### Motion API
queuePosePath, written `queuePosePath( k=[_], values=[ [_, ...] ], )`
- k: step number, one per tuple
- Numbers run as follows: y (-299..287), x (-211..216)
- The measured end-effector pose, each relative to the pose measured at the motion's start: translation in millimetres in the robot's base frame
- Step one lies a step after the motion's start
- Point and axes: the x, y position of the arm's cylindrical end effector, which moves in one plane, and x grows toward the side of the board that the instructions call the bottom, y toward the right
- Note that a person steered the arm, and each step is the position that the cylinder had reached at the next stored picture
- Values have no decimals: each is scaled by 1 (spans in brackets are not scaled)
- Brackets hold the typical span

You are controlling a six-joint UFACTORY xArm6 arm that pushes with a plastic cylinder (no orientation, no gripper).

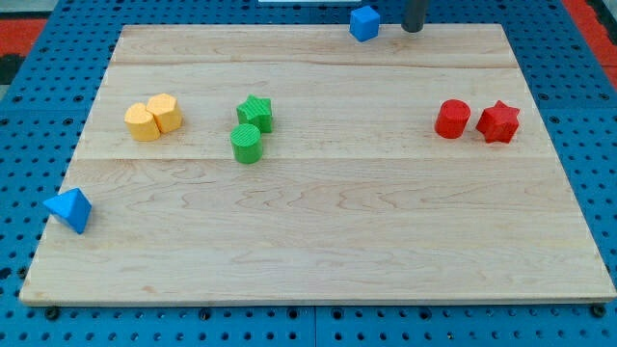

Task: Move the cube towards the top side center

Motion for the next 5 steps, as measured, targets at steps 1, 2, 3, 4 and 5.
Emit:
queuePosePath(
  k=[1,2,3,4,5],
  values=[
    [-3,-1],
    [-40,1],
    [-104,29],
    [-138,91],
    [-176,114]
  ],
)
